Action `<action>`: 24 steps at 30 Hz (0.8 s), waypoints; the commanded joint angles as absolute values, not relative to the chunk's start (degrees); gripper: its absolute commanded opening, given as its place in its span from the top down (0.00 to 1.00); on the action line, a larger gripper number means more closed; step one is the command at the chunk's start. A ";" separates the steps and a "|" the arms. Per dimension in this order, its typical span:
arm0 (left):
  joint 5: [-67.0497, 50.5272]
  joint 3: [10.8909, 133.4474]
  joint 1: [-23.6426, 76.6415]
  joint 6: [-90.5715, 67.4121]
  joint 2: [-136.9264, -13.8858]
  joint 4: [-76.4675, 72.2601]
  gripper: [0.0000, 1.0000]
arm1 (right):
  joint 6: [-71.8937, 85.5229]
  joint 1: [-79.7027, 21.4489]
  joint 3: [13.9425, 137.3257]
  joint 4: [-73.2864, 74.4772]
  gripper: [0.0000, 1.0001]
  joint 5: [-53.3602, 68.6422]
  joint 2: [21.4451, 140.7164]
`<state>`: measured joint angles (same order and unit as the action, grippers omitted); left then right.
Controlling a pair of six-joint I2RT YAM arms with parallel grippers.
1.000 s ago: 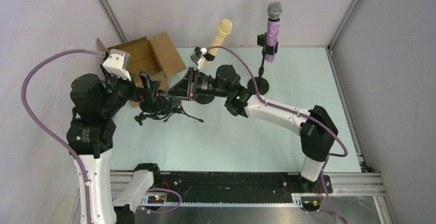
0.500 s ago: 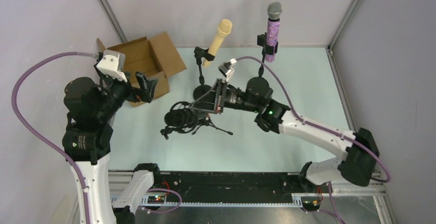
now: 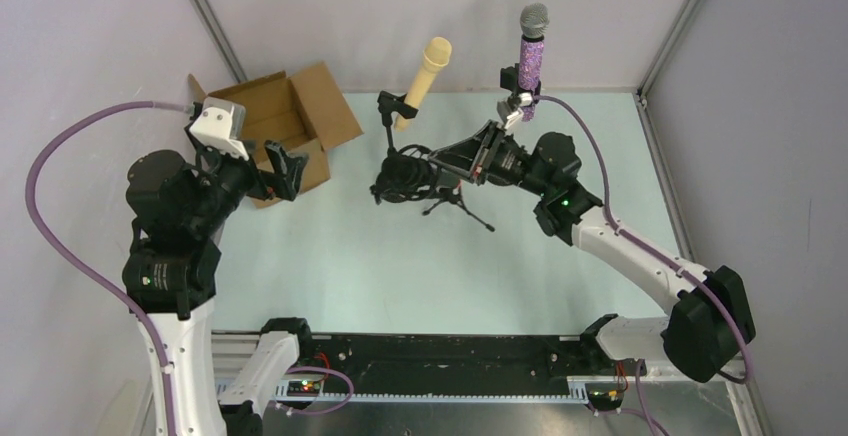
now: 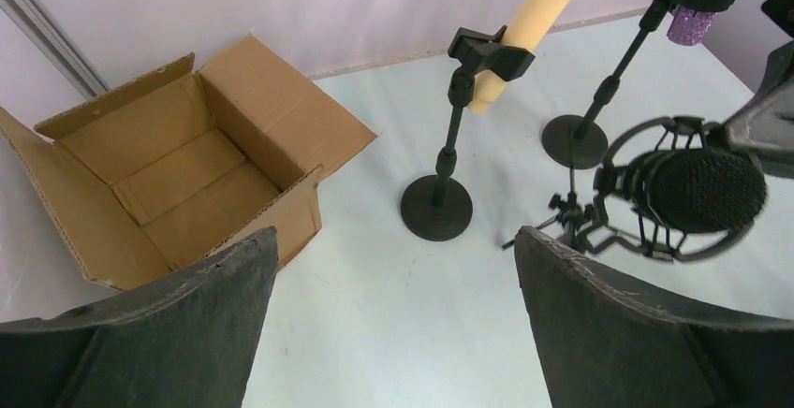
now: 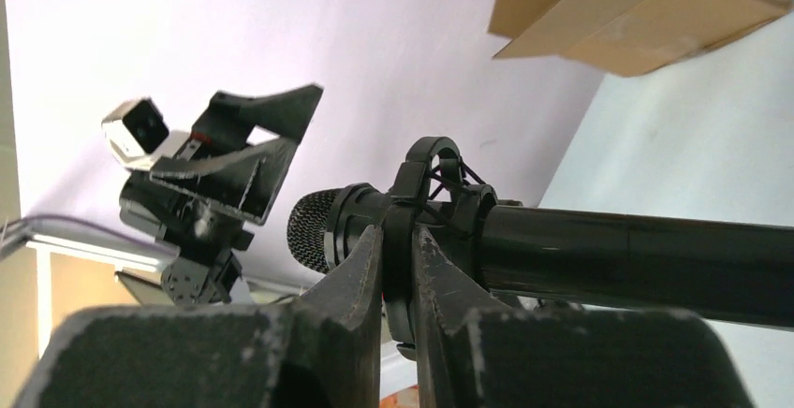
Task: Attach the microphones to the stand
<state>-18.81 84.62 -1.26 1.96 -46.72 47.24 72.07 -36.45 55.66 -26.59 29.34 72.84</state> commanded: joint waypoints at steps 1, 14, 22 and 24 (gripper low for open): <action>-20.37 83.23 -1.73 2.02 -46.99 46.09 0.00 | 75.90 -32.50 55.01 -39.84 0.96 32.15 71.49; -20.43 80.03 -1.67 3.08 -46.44 46.10 0.00 | 88.35 -30.80 51.97 -58.40 0.96 30.42 78.07; -20.77 79.46 -1.67 2.97 -46.58 46.09 0.00 | 88.84 -34.05 53.30 -57.32 0.96 28.34 75.18; -20.88 79.53 -1.69 2.87 -46.45 46.10 0.00 | 88.49 -34.70 53.23 -55.67 0.97 28.31 74.42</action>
